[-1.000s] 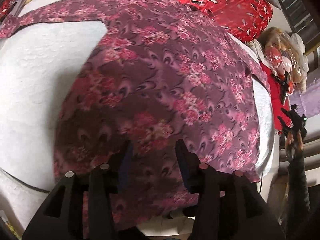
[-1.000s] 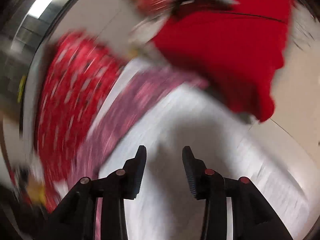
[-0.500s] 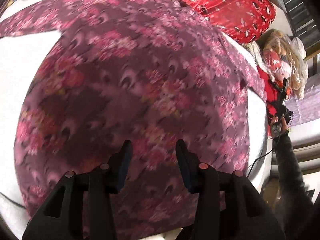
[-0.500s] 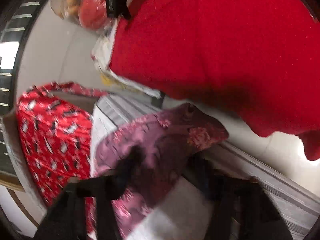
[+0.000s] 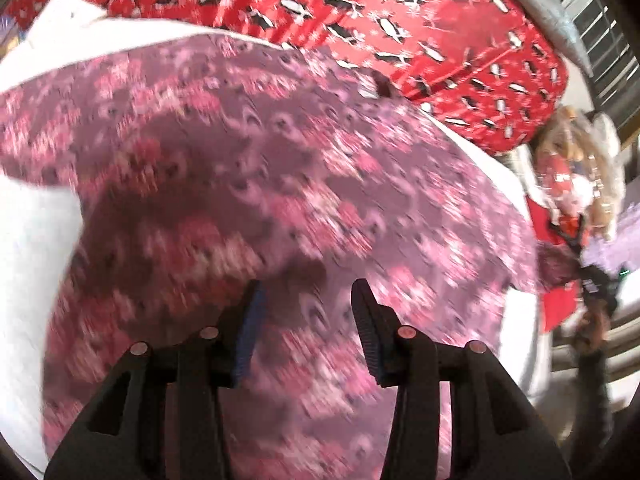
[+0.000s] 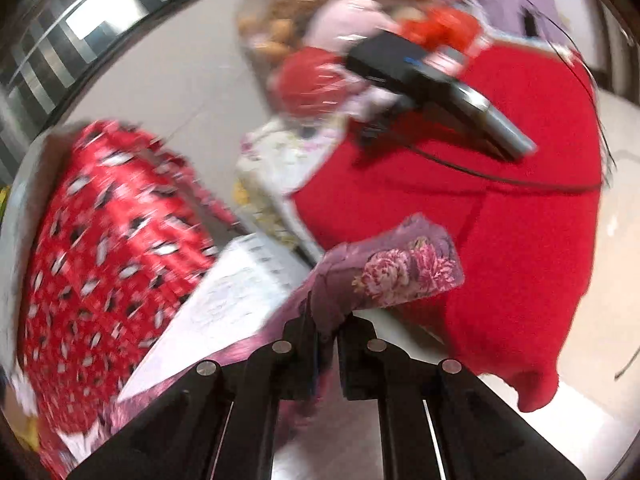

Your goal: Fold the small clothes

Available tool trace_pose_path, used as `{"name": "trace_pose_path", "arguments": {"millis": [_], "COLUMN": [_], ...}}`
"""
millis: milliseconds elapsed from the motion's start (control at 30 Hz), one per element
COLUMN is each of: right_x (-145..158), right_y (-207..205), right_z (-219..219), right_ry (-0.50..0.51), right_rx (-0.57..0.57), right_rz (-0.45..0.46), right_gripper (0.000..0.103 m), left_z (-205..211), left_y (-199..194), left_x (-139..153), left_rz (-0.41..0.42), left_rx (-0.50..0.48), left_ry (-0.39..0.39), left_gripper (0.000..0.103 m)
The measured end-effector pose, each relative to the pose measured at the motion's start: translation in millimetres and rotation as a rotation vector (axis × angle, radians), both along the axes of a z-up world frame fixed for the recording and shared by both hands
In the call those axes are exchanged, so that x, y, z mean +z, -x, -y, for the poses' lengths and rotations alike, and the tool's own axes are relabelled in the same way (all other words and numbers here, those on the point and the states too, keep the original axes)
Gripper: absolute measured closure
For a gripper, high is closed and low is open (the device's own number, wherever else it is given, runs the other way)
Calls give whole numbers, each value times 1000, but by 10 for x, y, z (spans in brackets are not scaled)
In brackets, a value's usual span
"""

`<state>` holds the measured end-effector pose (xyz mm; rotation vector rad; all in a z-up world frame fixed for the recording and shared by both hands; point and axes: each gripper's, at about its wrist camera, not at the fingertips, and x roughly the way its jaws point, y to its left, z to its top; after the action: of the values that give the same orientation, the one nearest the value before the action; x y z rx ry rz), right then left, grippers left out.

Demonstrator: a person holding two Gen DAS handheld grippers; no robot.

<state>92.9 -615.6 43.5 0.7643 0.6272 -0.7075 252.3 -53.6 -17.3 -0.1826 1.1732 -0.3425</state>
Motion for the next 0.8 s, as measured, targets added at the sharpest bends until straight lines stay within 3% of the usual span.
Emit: {"name": "trace_pose_path", "arguments": {"millis": [67, 333, 700, 800], "right_x": [128, 305, -14, -141], "right_y": [-142, -979, -1968, -2113], "right_z": [-217, -1482, -3526, -4046], "right_ry": [33, 27, -38, -27], "right_rx": [66, 359, 740, 832], "right_rz": [-9, 23, -1, -38], "right_gripper": [96, 96, 96, 90], "left_z": [-9, -227, -552, -636], "left_y": [-50, -233, -441, -453], "left_x": [-32, -109, -115, -76], "left_rz": [20, 48, 6, 15], "left_rx": [0, 10, 46, 54], "left_ry": [-15, 118, 181, 187], "left_gripper": [60, 60, 60, 60]}}
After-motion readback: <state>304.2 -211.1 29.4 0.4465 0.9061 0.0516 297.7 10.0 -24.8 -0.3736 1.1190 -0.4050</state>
